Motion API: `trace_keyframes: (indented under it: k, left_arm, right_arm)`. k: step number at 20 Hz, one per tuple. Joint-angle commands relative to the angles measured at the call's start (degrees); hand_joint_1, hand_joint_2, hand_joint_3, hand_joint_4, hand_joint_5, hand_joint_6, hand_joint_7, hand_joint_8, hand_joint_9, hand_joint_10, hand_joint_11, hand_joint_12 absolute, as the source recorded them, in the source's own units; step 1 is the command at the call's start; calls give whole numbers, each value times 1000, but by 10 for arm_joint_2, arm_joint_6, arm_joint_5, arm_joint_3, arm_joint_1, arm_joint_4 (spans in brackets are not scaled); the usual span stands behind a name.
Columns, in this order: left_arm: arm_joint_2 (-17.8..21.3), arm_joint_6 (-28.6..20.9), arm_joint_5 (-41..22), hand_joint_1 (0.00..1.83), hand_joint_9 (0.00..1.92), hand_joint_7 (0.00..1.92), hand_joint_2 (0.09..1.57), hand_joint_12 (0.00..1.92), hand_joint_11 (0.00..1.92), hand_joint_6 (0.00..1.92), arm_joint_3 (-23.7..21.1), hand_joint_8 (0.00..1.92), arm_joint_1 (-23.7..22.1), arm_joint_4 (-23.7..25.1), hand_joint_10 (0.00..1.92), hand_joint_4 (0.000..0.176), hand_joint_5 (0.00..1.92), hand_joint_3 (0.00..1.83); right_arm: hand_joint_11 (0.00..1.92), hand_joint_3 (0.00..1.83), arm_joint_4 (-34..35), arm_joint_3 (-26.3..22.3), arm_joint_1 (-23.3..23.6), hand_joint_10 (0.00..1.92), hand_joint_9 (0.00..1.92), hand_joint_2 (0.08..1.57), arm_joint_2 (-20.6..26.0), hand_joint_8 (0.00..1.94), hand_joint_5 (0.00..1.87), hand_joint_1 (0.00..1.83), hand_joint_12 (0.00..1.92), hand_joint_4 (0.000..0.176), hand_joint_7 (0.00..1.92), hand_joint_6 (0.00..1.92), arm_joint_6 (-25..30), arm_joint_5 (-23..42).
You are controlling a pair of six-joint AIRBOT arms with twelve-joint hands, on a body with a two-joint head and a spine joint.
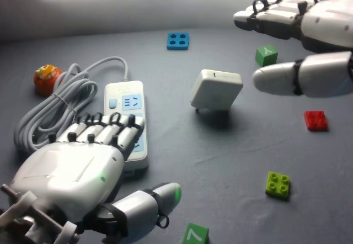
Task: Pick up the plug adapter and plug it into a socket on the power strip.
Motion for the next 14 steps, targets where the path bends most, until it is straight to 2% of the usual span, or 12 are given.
trace_keyframes:
  k: [1, 3, 4, 6, 7, 11, 12, 13, 14]
  left_arm:
    - [-3, 3, -11, 0, 38, 36, 1249, 282, 0, 1, 4, 5, -5, 43, 8, 0, 8, 0]
    - [-12, 3, 2, 0, 50, 46, 1246, 332, 0, 1, 16, 5, -5, 43, 8, 0, 15, 0]
    - [-22, 8, 4, 0, 43, 40, 1251, 335, 0, 0, 23, 2, -5, 32, 4, 0, 8, 1]
    - [-37, 8, 7, 0, 23, 19, 1243, 315, 0, 0, 36, 0, -3, 26, 0, 0, 1, 0]
    - [-44, 8, 10, 0, 14, 7, 1243, 312, 0, 0, 43, 0, -2, 25, 0, 0, 0, 0]
    - [-62, 23, 23, 0, 14, 9, 1245, 296, 0, 0, 57, 1, 0, 6, 1, 0, 0, 0]
    - [-65, 24, 23, 0, 15, 12, 1252, 293, 0, 0, 59, 2, 3, 5, 1, 0, 0, 2]
    - [-67, 24, 23, 0, 18, 16, 1254, 276, 0, 0, 61, 2, 6, 1, 2, 0, 0, 2]
    - [-69, 24, 23, 0, 33, 30, 1243, 303, 0, 0, 64, 5, 8, 0, 5, 0, 2, 0]
  right_arm:
    - [0, 2, -1, 11, 14, 3, 49, 1266, -8, 0, 51, 0, 262, 0, 54, 2, 6, 25]
    - [0, 0, -1, 38, 21, 1, 35, 1258, -36, 0, 31, 138, 222, 0, 37, 0, 15, 2]
    - [0, 0, -1, 62, 21, 4, 46, 1248, -58, 1, 30, 187, 298, 0, 39, 0, 27, -9]
    - [0, 0, -1, 93, 16, 1, 8, 1205, -86, 0, 0, 381, 232, 0, 1, 0, 51, -18]
    - [0, 0, 0, 111, 17, 1, 4, 1175, -100, 0, 0, 485, 273, 0, 0, 0, 62, -29]
    - [0, 0, 0, 183, 22, 0, 0, 1163, -153, 0, 0, 540, 277, 0, 0, 0, 133, -67]
    - [0, 0, 0, 200, 23, 0, 0, 1088, -164, 0, 0, 841, 321, 0, 0, 0, 161, -78]
    - [0, 0, 0, 218, 24, 0, 0, 1027, -176, 0, 0, 1053, 335, 0, 0, 0, 182, -86]
    - [0, 0, 0, 237, 24, 0, 0, 993, -191, 0, 0, 1098, 425, 0, 0, 0, 201, -96]
